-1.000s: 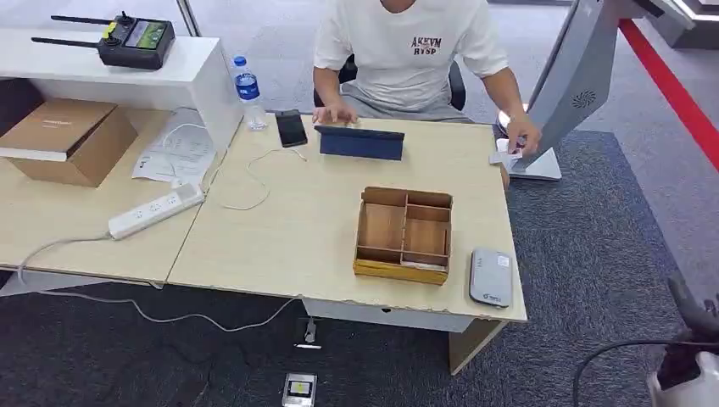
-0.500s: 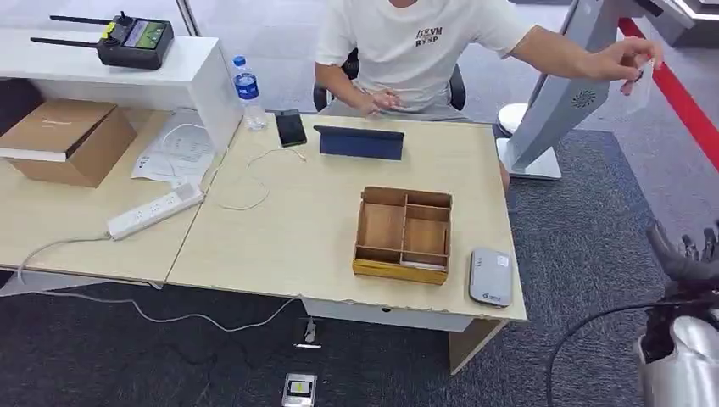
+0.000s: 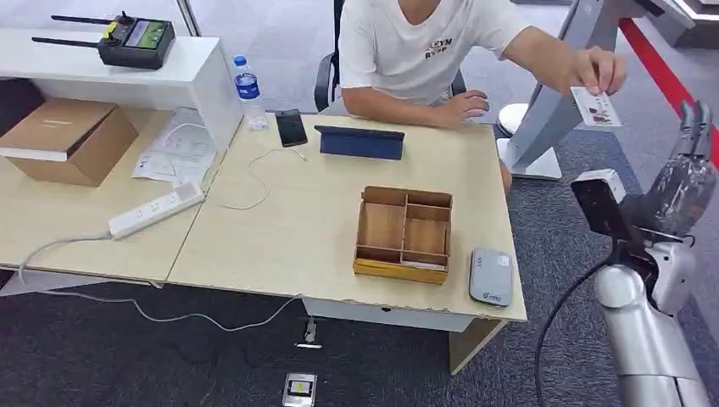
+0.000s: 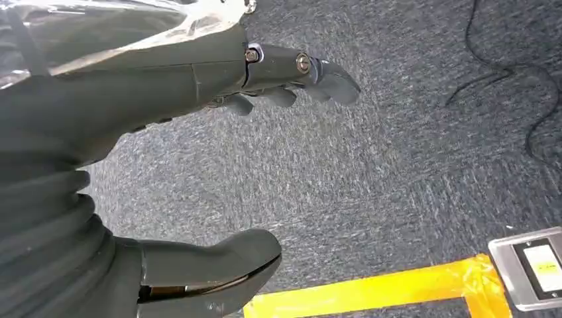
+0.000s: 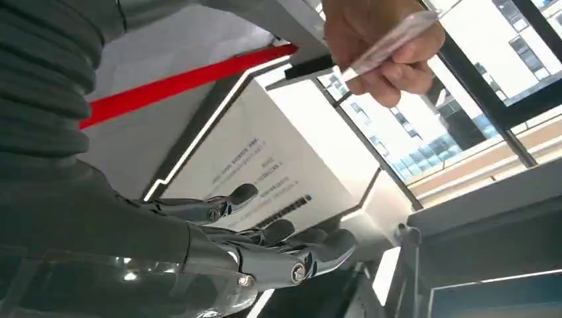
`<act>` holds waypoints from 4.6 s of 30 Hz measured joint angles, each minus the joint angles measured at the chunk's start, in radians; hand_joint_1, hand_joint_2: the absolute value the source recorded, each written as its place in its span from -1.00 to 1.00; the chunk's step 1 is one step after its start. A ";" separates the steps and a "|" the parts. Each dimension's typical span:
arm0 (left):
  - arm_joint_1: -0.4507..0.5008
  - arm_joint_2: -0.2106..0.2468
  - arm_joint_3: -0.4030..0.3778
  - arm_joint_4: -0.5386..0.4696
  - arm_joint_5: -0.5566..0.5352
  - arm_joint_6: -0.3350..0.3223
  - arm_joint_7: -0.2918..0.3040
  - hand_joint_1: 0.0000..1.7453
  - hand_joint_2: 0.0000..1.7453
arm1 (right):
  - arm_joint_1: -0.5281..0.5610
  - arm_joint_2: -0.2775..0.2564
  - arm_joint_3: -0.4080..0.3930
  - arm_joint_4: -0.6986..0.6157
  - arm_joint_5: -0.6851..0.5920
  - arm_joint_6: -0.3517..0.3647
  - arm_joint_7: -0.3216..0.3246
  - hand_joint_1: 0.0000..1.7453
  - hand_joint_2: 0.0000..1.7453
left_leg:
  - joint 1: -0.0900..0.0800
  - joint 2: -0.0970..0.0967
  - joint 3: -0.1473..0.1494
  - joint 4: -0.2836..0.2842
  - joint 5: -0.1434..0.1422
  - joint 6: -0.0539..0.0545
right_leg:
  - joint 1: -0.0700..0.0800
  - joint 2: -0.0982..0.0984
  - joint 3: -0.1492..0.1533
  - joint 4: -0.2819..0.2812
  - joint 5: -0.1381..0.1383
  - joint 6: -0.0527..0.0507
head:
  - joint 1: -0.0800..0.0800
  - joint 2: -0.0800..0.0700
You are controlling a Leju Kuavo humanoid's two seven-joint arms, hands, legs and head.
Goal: Pass the card to the sensor for recognition and then transmit it.
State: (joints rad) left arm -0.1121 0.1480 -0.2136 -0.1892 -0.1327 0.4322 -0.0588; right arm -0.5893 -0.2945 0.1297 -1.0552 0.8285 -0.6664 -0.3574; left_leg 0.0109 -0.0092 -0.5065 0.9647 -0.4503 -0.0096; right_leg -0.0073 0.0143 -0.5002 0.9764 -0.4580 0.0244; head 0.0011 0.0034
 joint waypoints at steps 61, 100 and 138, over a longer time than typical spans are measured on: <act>0.002 -0.001 -0.023 0.000 -0.011 -0.003 -0.008 -1.00 1.00 | -0.154 0.034 0.128 0.231 -0.084 0.111 -0.037 1.00 1.00 | 0.000 0.000 -0.003 0.001 0.001 0.000 | 0.000 0.000 -0.004 0.000 0.002 0.000 | 0.000 0.000; 0.005 -0.008 -0.023 0.001 0.021 0.002 0.005 -1.00 1.00 | 0.027 -0.110 0.160 0.418 -0.159 0.406 0.087 1.00 1.00 | 0.000 0.000 -0.006 0.001 0.001 0.000 | 0.000 0.000 -0.007 0.000 0.003 0.000 | 0.000 0.000; 0.003 -0.009 -0.023 0.001 -0.001 0.001 0.012 -1.00 1.00 | 0.091 -0.018 0.225 0.366 -0.147 0.432 0.119 1.00 1.00 | 0.000 0.000 -0.006 0.001 0.002 0.001 | 0.000 0.000 -0.007 0.000 0.003 0.000 | 0.000 0.000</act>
State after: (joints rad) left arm -0.1089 0.1392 -0.2369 -0.1881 -0.1339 0.4330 -0.0469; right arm -0.4987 -0.3128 0.3544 -0.6893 0.6817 -0.2346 -0.2384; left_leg 0.0110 -0.0089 -0.5125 0.9657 -0.4483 -0.0090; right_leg -0.0073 0.0144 -0.5070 0.9765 -0.4551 0.0247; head 0.0012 0.0034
